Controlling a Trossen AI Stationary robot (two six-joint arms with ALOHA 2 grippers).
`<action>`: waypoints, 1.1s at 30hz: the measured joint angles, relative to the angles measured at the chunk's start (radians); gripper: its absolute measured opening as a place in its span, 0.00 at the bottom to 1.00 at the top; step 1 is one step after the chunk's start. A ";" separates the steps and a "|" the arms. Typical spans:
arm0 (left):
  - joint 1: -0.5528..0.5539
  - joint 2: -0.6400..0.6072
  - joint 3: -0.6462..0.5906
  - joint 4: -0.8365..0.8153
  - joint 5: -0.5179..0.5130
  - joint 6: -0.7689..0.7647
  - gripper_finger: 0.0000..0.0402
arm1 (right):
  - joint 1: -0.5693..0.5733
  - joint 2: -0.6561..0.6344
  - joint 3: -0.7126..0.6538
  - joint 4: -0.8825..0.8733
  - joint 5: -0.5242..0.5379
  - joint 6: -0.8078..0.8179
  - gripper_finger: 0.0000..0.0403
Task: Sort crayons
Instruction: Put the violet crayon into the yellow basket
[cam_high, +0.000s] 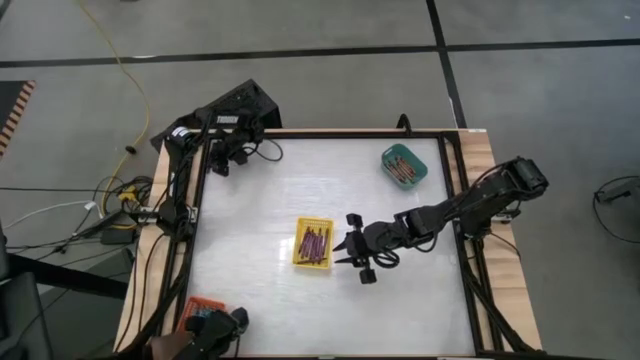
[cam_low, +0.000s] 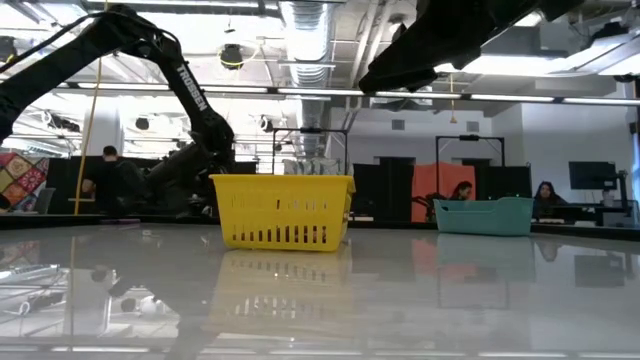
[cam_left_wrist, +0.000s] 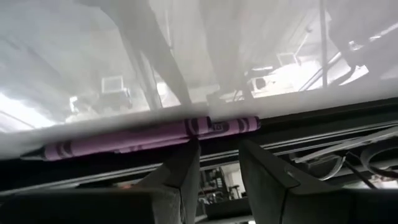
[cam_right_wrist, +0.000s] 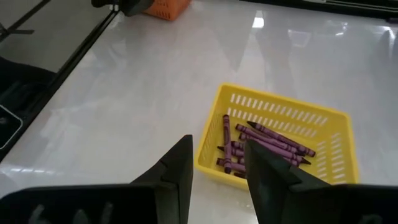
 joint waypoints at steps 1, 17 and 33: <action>0.000 0.000 0.004 0.001 0.005 0.014 0.25 | 0.004 0.000 0.000 0.000 0.011 0.001 0.34; -0.030 0.001 0.129 -0.040 0.168 0.062 0.06 | 0.010 0.000 0.000 0.001 0.027 -0.006 0.34; 0.033 0.002 0.092 -0.096 0.170 -0.076 0.26 | 0.014 0.000 0.000 -0.011 0.027 -0.020 0.34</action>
